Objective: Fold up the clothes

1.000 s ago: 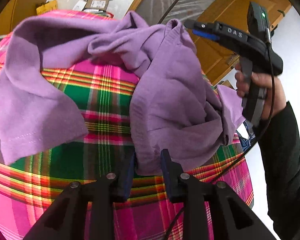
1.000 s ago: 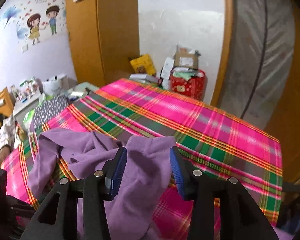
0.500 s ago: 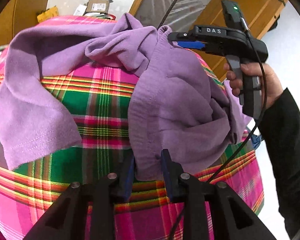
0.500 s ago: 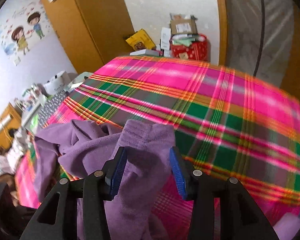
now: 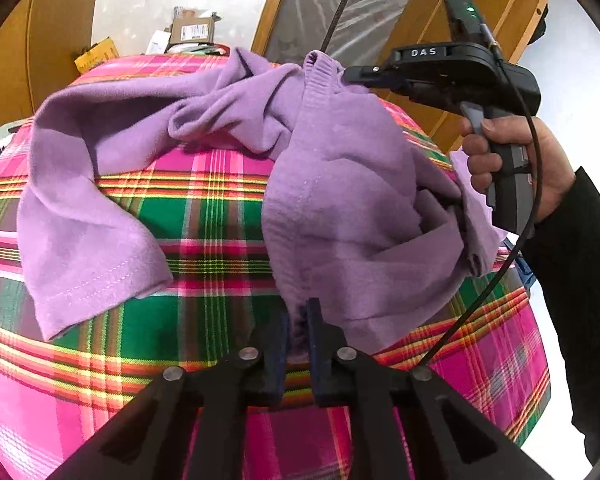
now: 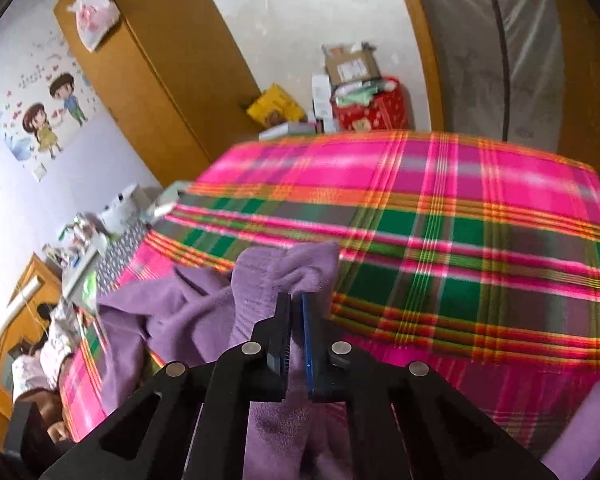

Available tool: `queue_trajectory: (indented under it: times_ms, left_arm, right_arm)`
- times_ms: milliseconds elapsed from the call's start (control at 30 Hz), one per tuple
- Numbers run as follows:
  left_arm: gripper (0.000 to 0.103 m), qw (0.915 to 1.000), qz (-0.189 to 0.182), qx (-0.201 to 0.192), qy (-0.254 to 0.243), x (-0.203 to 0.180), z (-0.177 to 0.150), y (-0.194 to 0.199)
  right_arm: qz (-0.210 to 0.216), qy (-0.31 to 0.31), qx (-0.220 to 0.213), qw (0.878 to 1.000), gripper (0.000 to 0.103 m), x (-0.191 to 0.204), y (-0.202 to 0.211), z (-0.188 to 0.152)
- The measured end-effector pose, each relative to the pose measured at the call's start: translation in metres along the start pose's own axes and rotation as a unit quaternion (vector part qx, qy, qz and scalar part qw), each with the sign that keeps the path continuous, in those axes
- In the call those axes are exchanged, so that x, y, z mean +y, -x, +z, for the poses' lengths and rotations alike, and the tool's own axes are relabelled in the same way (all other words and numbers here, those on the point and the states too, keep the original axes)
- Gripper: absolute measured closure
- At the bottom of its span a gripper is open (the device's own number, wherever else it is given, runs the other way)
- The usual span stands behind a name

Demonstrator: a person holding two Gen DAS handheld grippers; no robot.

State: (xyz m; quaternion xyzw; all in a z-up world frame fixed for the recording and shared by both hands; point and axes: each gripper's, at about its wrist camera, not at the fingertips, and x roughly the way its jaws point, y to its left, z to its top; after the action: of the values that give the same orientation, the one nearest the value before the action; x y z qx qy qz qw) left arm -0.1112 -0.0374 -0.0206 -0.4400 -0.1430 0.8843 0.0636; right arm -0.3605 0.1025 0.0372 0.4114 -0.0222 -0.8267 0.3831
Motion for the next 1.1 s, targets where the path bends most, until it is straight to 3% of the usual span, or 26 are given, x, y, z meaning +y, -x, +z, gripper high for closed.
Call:
queue_trajectory:
  times_ms: [400, 767, 833, 967, 1067, 1100]
  left_arm:
    - [0.098, 0.9962, -0.014, -0.086, -0.007, 0.006, -0.008, 0.089]
    - [0.098, 0.9852, 0.0, -0.171, 0.012, 0.039, -0.013, 0.19]
    - [0.098, 0.9847, 0.013, -0.173, 0.011, 0.046, -0.017, 0.2]
    - [0.098, 0.9904, 0.026, -0.133, 0.031, 0.063, -0.038, 0.19]
    - [0.098, 0.9938, 0.026, -0.087, 0.065, 0.082, -0.06, 0.175]
    - [0.098, 0.9942, 0.024, -0.071, 0.076, 0.089, -0.067, 0.17]
  right_arm:
    - [0.026, 0.043, -0.089, 0.995, 0.099, 0.064, 0.076, 0.01]
    - [0.077, 0.089, -0.194, 0.974, 0.103, 0.141, 0.161, 0.027]
    - [0.061, 0.119, -0.192, 0.972, 0.101, 0.157, 0.164, 0.026]
    - [0.052, 0.142, -0.131, 0.98, 0.097, 0.161, 0.129, 0.015]
    - [0.033, 0.156, -0.081, 0.984, 0.085, 0.16, 0.095, 0.003]
    - [0.027, 0.16, -0.069, 0.984, 0.075, 0.16, 0.085, -0.001]
